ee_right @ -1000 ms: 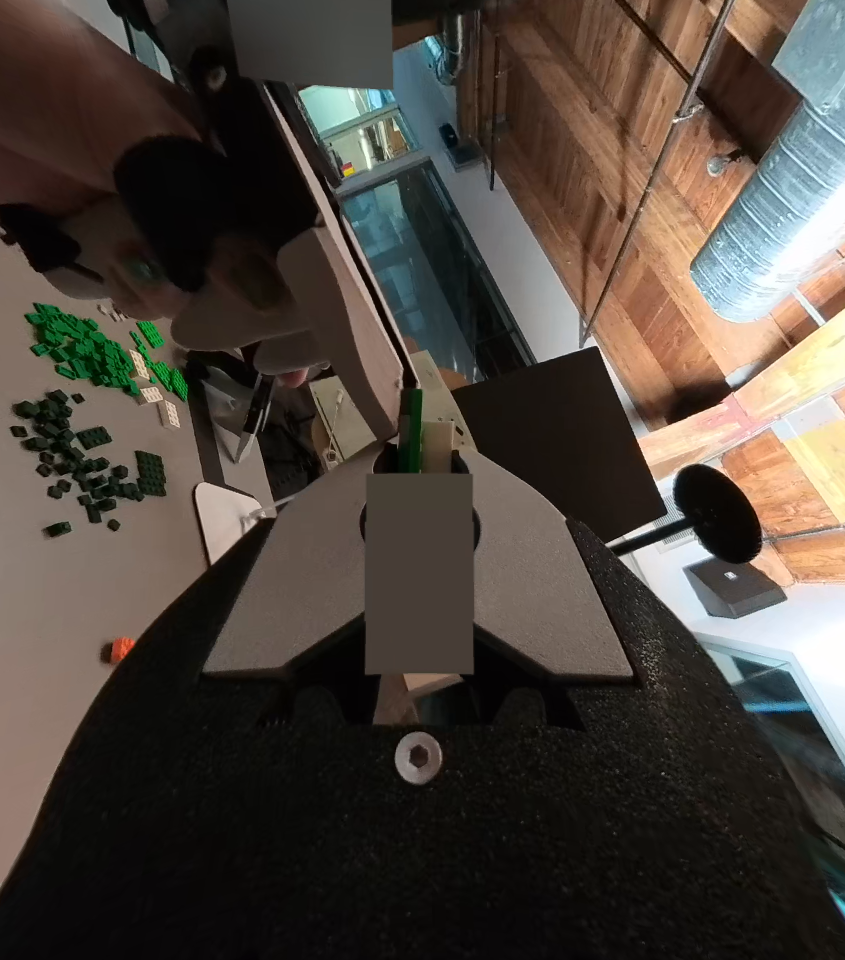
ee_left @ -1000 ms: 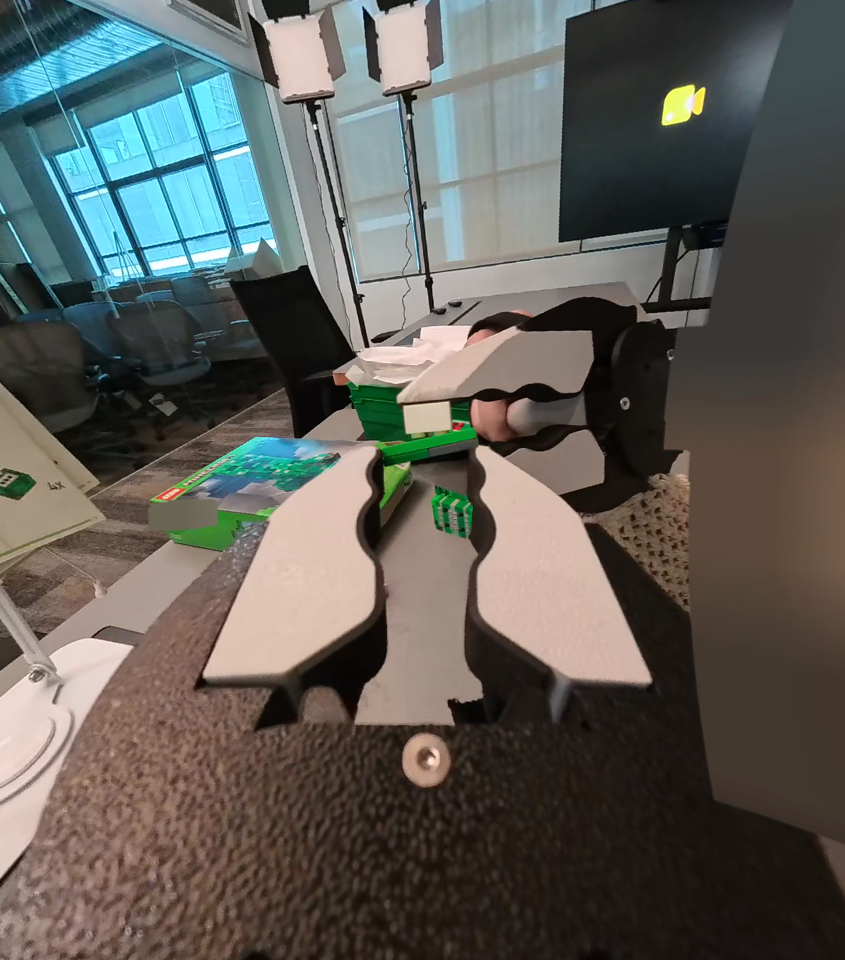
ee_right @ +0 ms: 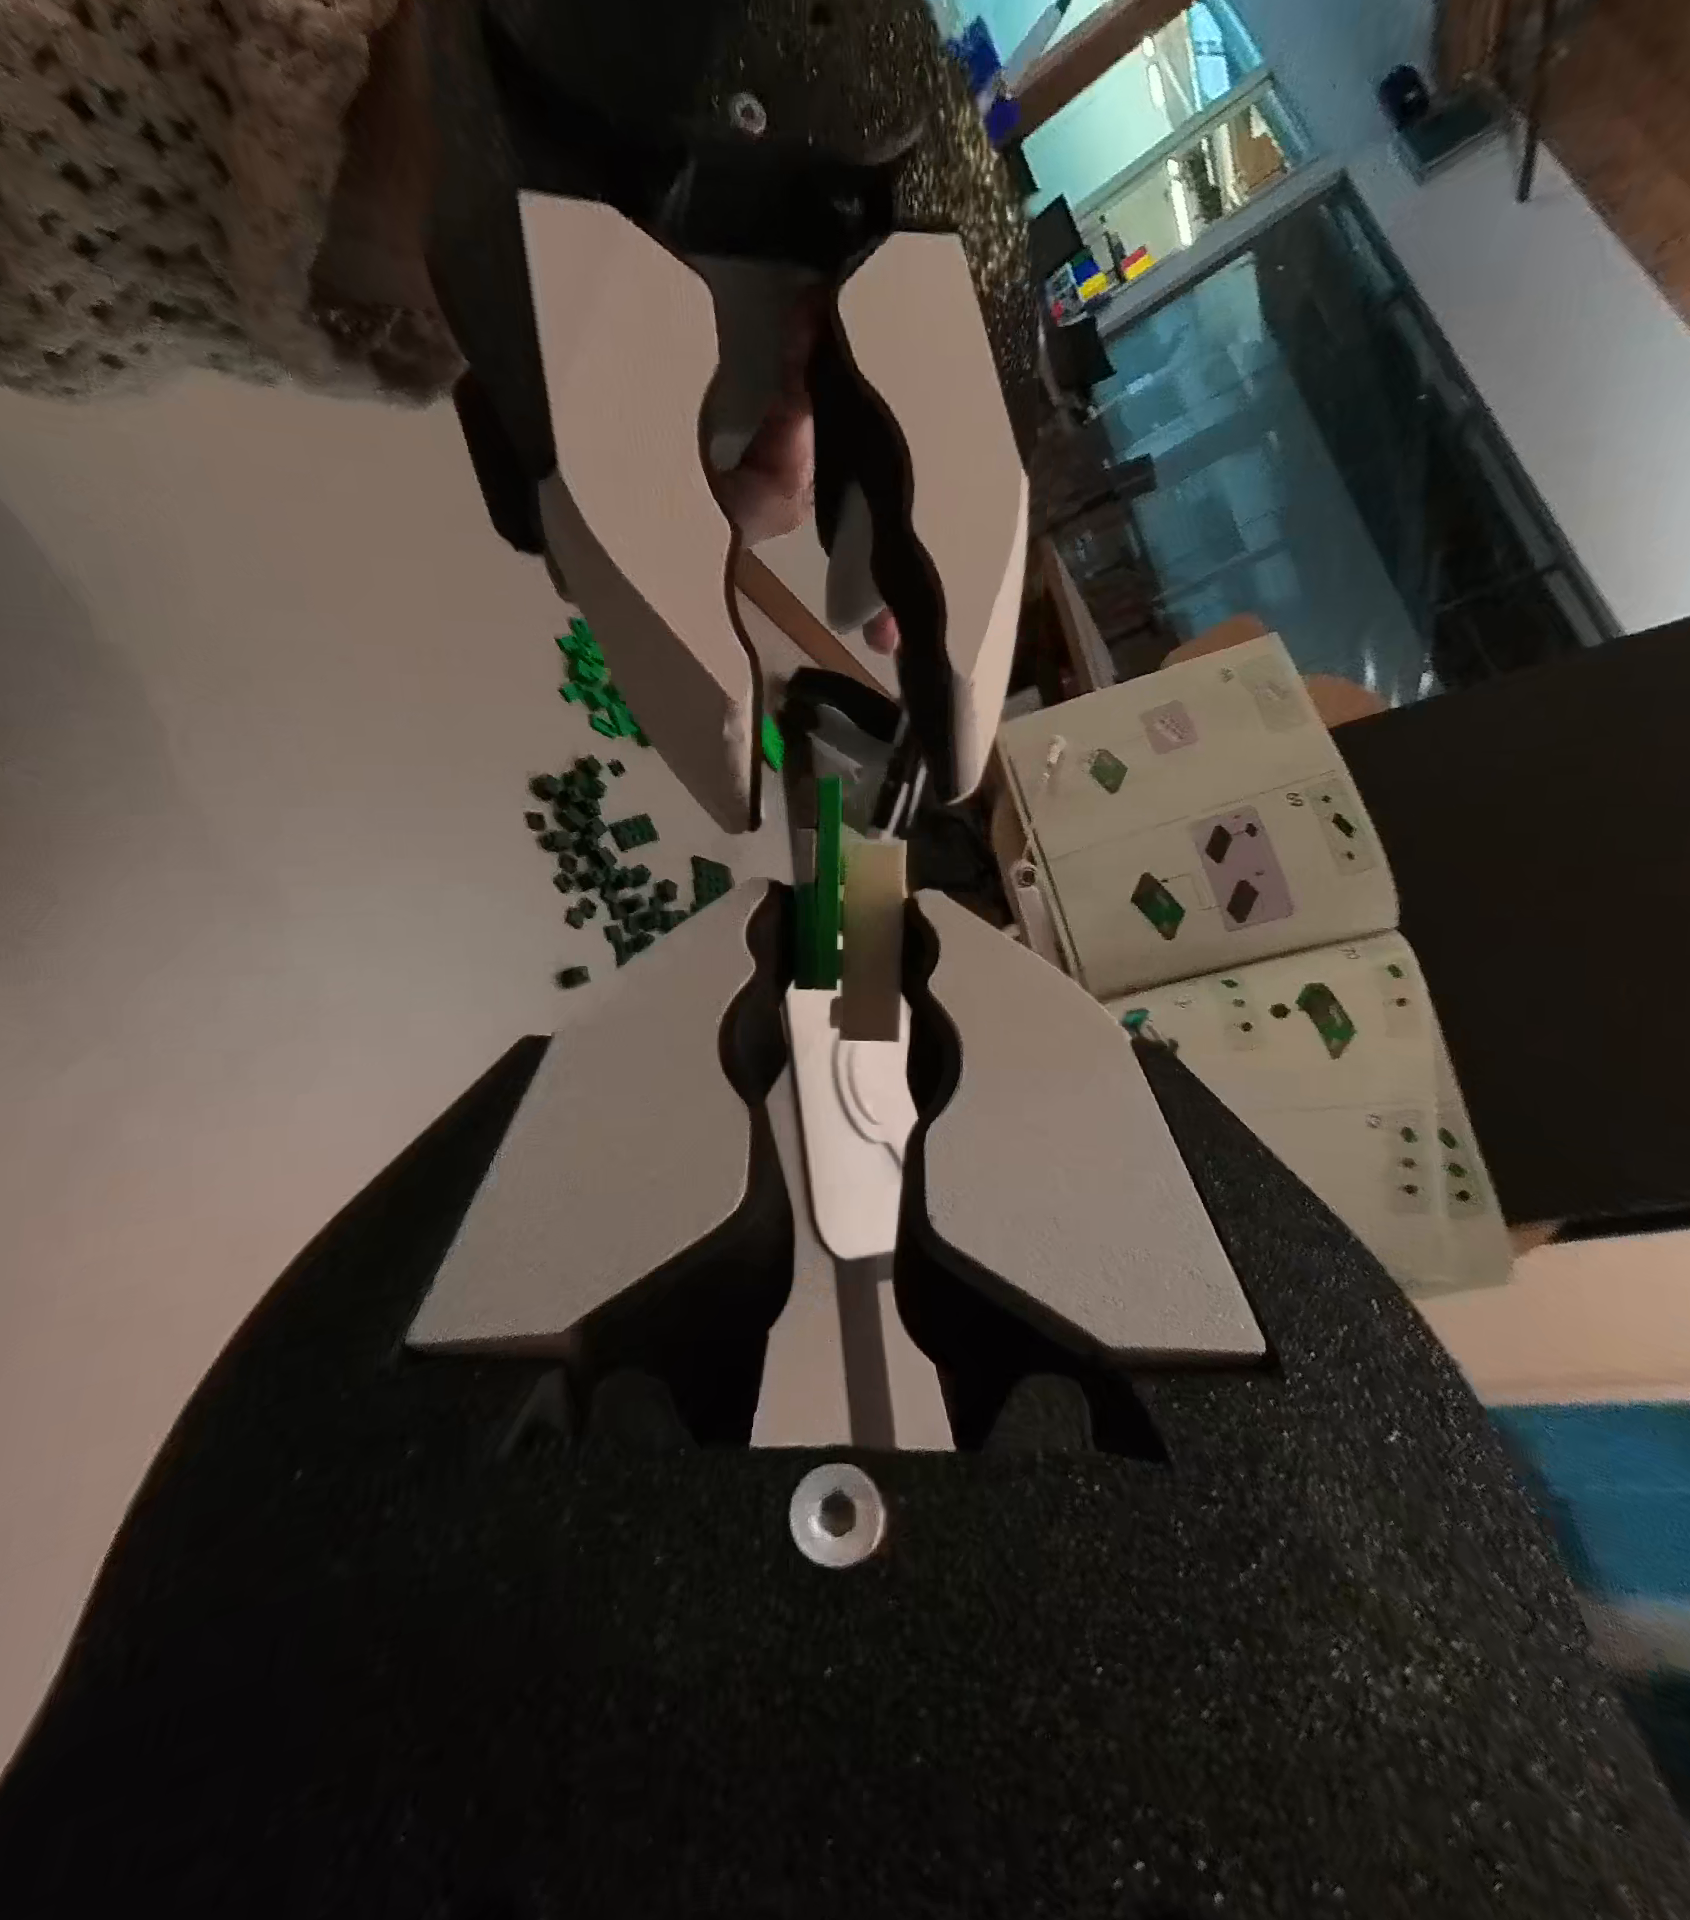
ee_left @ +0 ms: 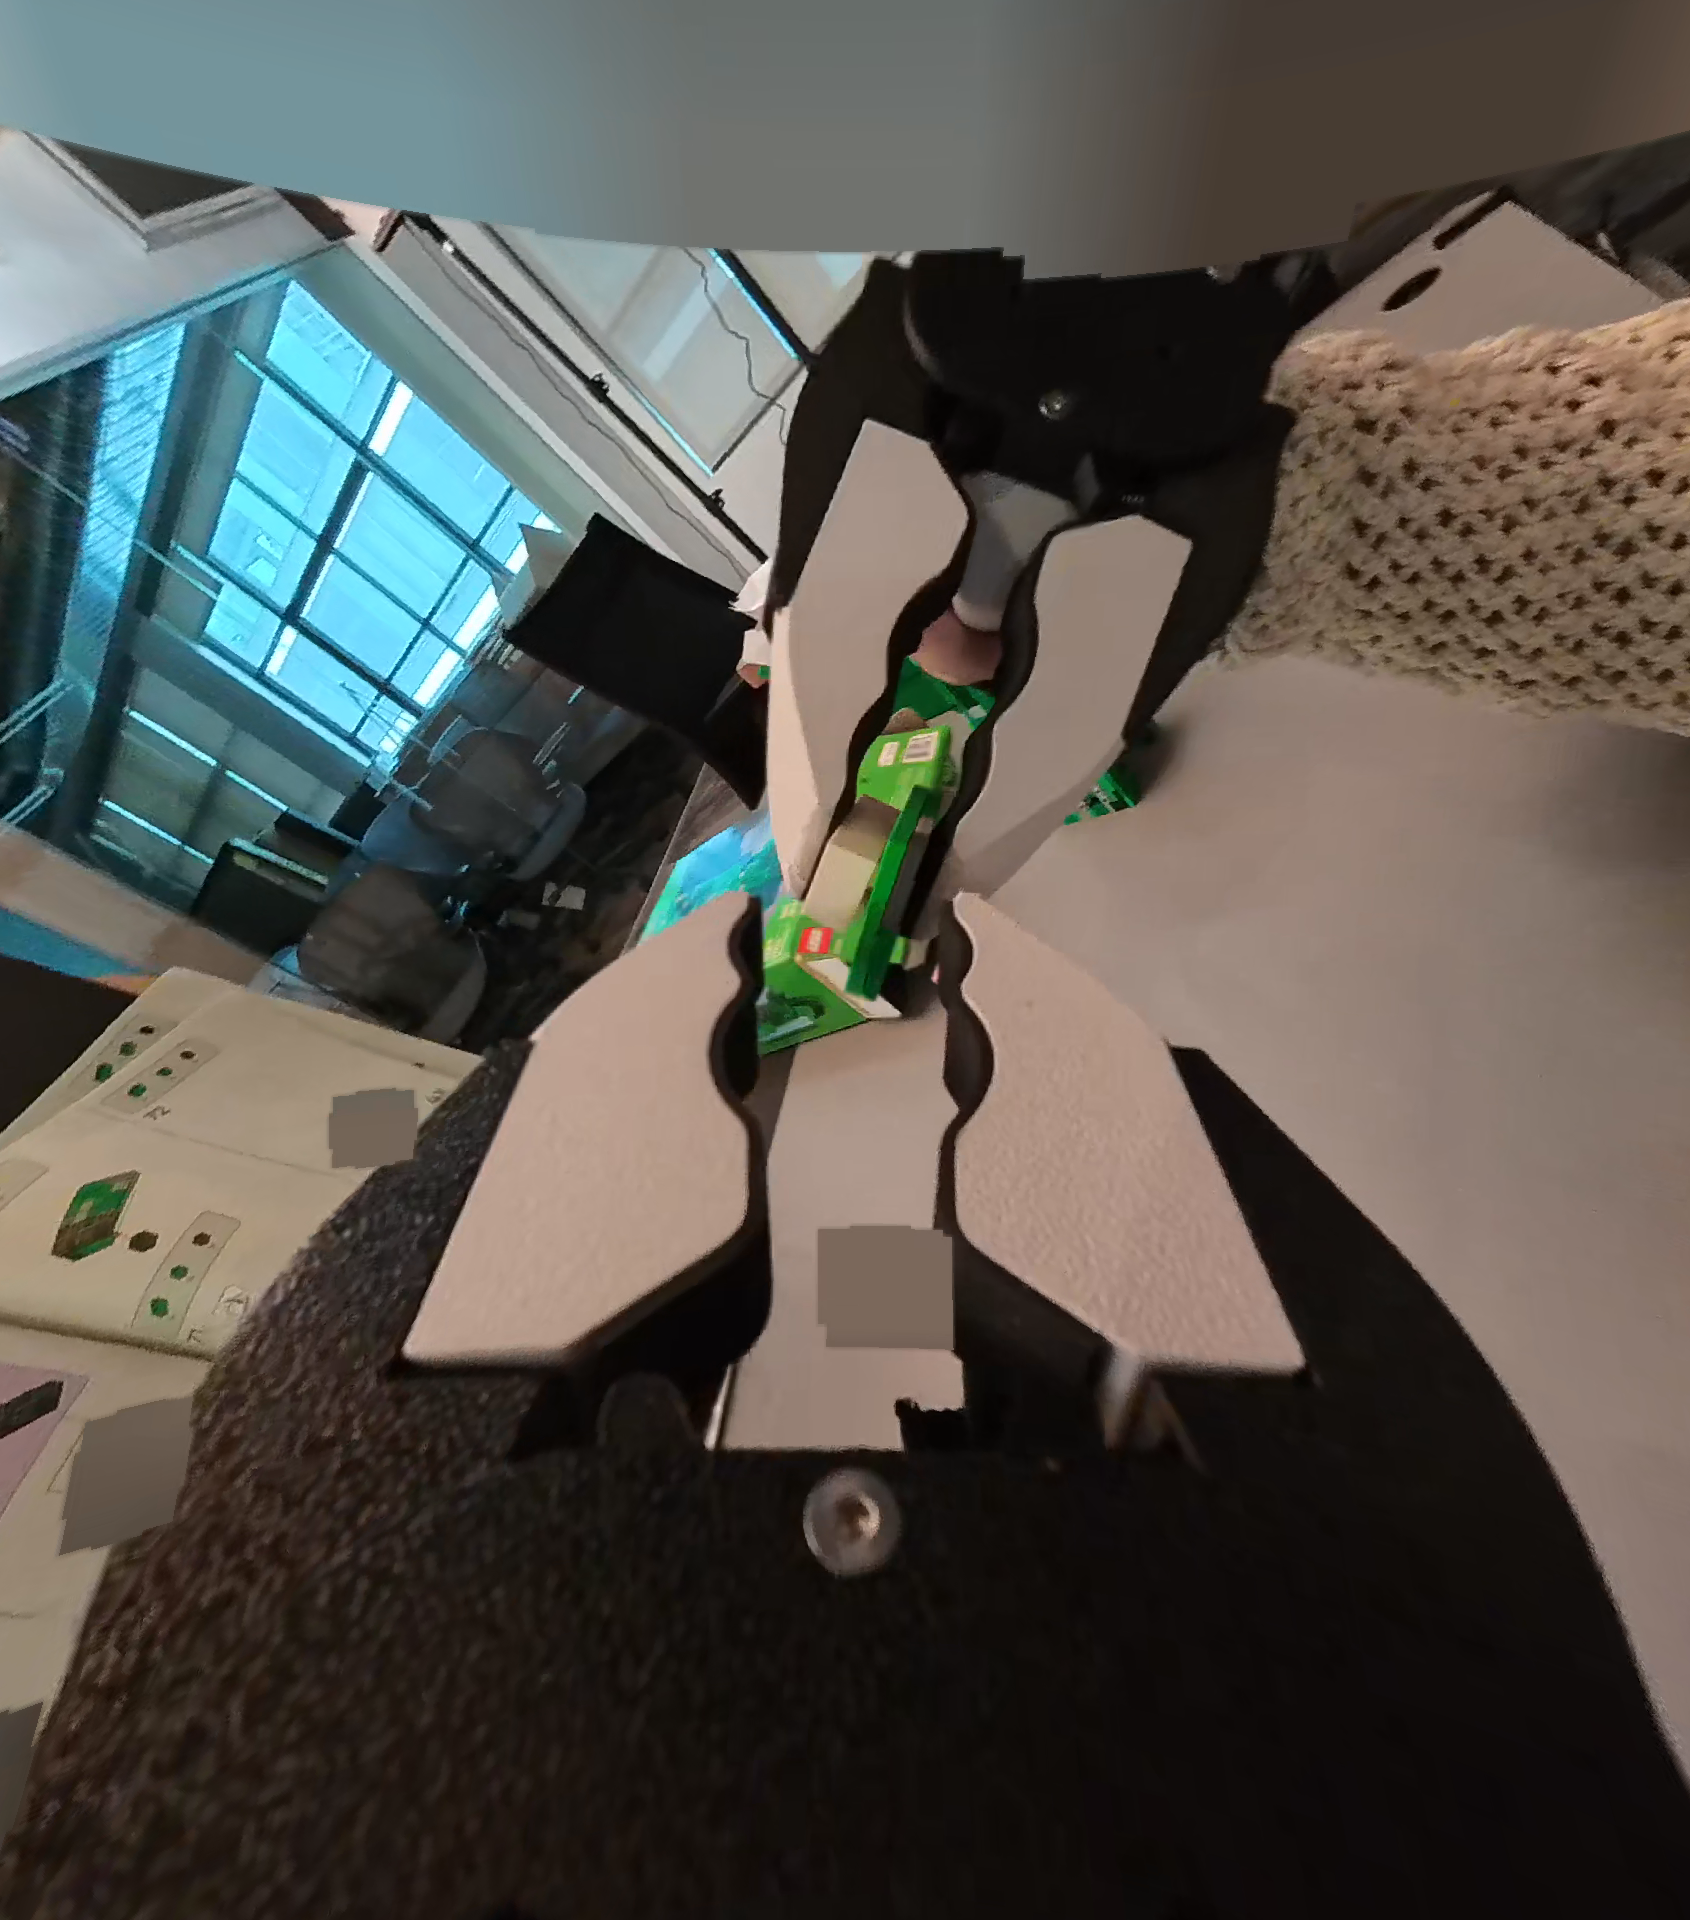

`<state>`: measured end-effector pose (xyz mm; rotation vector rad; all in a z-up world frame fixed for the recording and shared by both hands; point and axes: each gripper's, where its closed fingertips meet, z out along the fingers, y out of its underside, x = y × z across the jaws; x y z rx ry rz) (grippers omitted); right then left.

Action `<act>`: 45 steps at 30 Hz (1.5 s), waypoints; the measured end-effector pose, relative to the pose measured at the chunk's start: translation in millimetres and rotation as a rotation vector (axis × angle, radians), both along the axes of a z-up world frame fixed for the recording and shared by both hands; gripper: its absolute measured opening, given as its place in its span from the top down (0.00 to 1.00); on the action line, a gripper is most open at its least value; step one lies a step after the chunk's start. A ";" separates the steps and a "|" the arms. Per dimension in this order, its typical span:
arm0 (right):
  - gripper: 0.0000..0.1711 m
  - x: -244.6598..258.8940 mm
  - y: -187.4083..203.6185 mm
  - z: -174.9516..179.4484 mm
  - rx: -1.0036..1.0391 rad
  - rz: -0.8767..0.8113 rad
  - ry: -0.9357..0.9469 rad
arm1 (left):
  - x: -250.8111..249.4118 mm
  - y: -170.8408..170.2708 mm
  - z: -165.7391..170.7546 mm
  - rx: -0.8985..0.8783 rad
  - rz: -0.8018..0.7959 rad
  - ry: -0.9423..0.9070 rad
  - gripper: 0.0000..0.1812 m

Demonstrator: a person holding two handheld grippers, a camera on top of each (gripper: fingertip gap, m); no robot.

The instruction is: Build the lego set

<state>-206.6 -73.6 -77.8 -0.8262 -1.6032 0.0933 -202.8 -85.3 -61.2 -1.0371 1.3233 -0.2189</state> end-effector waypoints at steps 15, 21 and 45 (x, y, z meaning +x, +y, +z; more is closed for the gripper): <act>0.89 0.2 -27.9 -13.9 -0.184 0.166 -0.075 | 7.2 -21.5 -13.3 -0.019 -0.142 0.077 0.87; 0.89 0.7 -28.5 -16.9 -0.228 0.176 -0.083 | 8.5 -21.0 -18.8 -0.031 -0.145 0.104 0.90; 0.89 1.4 -36.2 -7.6 -0.254 0.212 -0.052 | 9.5 -27.9 -11.0 -0.088 -0.199 0.044 0.91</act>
